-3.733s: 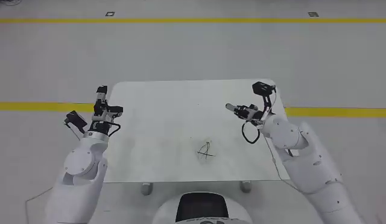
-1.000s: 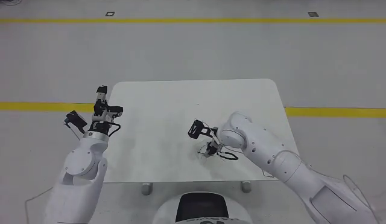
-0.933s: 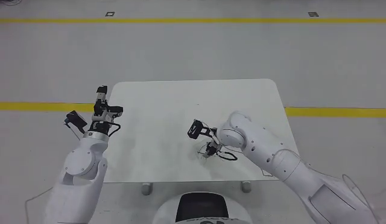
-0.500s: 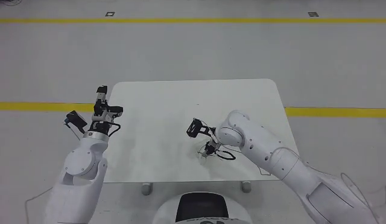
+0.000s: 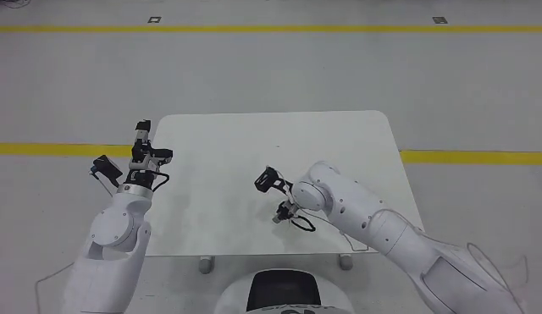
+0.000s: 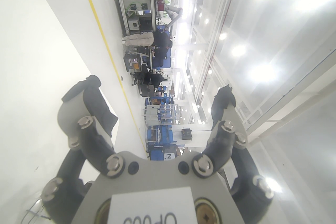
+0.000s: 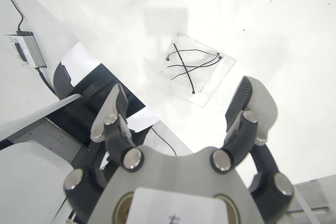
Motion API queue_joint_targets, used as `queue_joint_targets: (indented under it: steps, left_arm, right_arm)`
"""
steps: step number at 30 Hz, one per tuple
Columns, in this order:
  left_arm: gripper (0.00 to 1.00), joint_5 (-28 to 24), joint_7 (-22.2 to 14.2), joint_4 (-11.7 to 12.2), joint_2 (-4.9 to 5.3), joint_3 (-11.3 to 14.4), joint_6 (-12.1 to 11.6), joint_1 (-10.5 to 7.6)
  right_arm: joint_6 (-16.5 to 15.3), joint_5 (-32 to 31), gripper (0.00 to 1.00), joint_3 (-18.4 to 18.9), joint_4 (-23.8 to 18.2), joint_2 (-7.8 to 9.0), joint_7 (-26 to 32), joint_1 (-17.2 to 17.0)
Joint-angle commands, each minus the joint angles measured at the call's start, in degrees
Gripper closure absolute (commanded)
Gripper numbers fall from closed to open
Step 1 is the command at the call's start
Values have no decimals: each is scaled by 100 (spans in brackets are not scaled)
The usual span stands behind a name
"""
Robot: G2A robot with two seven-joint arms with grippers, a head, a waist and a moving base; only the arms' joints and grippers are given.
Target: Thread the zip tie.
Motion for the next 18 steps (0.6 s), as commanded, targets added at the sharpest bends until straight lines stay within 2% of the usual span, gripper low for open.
queue_joint_targets:
  steps: [1,6,12,18]
  left_arm:
    - [0,0,0,0,0,0,0,0]
    - [0,0,0,0,0,0,0,0]
    - [0,0,0,0,0,0,0,0]
    - [0,0,0,0,0,0,0,0]
  right_arm:
    - [-32,-23,0,-12,8,-2,15,8]
    - [-32,-23,0,-12,8,-2,15,8]
    - [359,92,0,76,126,-39,-47,-54]
    - [363,94,0,75,136,-50,-69,-49]
